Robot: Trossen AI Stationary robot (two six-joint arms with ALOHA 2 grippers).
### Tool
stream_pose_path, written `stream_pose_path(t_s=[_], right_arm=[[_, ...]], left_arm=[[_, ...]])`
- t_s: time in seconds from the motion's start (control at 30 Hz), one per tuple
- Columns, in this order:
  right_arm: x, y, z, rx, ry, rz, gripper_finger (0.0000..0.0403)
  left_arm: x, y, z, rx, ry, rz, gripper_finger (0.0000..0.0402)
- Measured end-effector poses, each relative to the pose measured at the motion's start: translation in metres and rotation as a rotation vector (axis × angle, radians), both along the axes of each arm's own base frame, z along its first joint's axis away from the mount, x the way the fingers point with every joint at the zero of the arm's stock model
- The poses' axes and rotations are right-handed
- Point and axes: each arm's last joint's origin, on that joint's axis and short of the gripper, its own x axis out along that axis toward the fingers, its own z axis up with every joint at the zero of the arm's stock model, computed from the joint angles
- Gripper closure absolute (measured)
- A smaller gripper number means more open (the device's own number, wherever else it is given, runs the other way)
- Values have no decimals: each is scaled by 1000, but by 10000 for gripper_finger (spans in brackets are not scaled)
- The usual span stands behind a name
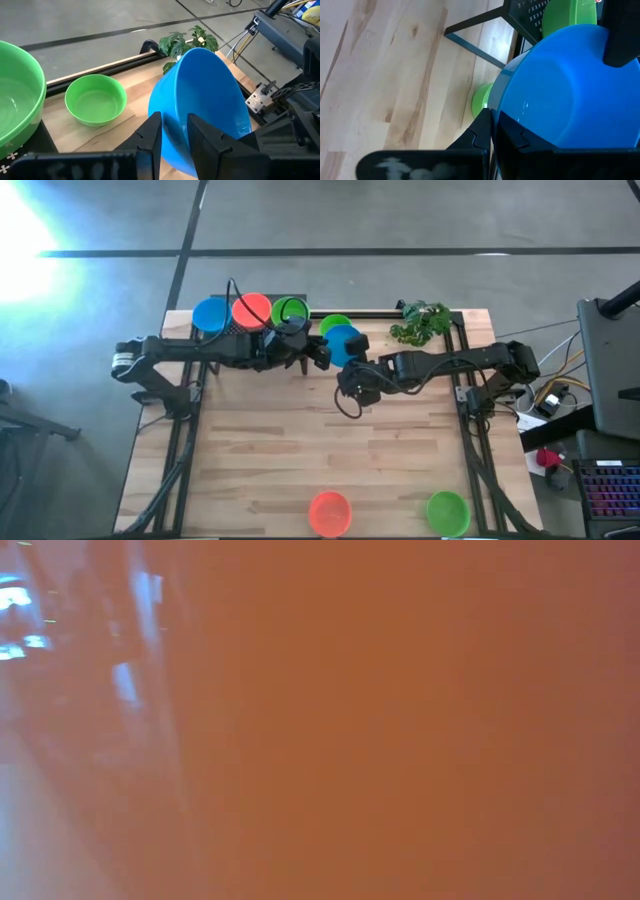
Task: Pick & Place Mini bowls
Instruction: Stack the blue bowl on top of the blue bowl on the shelf
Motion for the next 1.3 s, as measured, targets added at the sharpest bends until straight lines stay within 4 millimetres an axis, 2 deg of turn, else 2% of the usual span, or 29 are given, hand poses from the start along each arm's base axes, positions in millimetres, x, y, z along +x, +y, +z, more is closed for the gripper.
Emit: stream_pose_path(t_s=[0.13, 0.33, 0.9, 1.03, 1.3], right_arm=[[0, 0, 0, 0, -1, 0, 394], [1, 0, 1, 1, -10, 0, 394], [2, 0, 2, -2, -24, 7, 393], [3, 1, 2, -3, -28, 9, 373], [2, 1, 2, -8, -27, 12, 307]], left_arm=[[0, 0, 0, -6, -5, 7, 335], [0, 1, -1, -5, 0, 21, 392], [0, 1, -2, -8, 5, 24, 400], [-1, 2, -2, -15, 7, 26, 401], [-2, 2, -4, -35, 16, 35, 401]])
